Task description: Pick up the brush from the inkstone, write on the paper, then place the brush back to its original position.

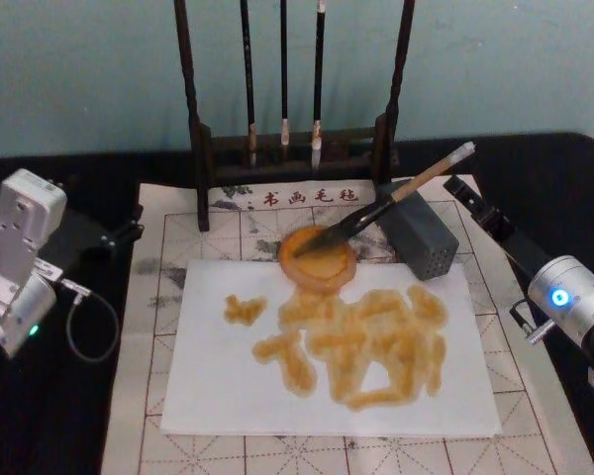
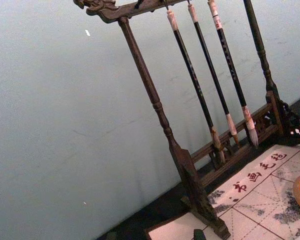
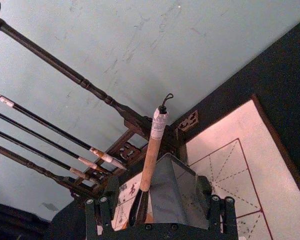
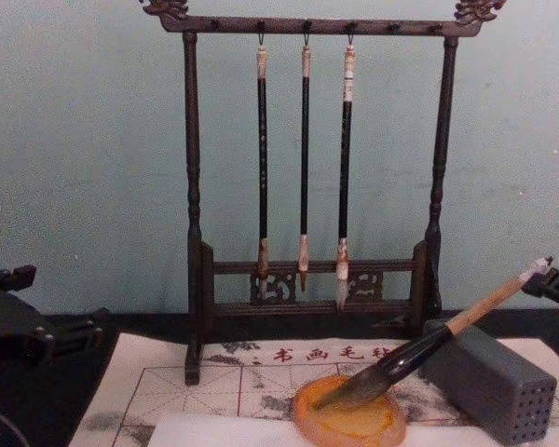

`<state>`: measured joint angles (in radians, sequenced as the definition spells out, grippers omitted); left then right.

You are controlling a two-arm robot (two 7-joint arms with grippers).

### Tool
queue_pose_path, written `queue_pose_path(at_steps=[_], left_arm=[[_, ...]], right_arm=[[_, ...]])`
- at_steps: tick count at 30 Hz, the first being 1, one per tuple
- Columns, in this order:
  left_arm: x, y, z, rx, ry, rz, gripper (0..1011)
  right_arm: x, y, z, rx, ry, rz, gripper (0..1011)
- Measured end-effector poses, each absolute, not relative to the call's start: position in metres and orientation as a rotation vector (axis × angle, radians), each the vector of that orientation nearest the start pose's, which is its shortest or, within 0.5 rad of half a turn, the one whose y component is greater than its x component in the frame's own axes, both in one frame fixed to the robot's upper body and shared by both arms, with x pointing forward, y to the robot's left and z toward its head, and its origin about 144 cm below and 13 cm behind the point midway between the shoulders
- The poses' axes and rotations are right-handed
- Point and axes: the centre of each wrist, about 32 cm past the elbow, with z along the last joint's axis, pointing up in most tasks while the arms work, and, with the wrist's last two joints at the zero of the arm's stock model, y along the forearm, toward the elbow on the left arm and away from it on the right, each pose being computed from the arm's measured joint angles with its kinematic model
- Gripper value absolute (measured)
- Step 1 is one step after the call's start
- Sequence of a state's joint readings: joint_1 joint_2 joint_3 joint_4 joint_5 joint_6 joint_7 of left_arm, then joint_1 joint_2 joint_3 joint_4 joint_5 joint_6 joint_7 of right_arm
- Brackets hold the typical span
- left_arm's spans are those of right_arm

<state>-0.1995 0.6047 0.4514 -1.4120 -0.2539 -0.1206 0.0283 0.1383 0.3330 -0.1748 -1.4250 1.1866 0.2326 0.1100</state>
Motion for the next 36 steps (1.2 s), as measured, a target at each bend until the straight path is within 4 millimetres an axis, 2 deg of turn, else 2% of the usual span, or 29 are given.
queue_pose_path(at_steps=[36], left_arm=[[0.4886, 0.3097, 1.1398, 0.304, -0.285, 1.248, 1001]], right_arm=[[0.4954, -0.2852, 1.1419, 0.448, 0.861, -1.172, 1003]])
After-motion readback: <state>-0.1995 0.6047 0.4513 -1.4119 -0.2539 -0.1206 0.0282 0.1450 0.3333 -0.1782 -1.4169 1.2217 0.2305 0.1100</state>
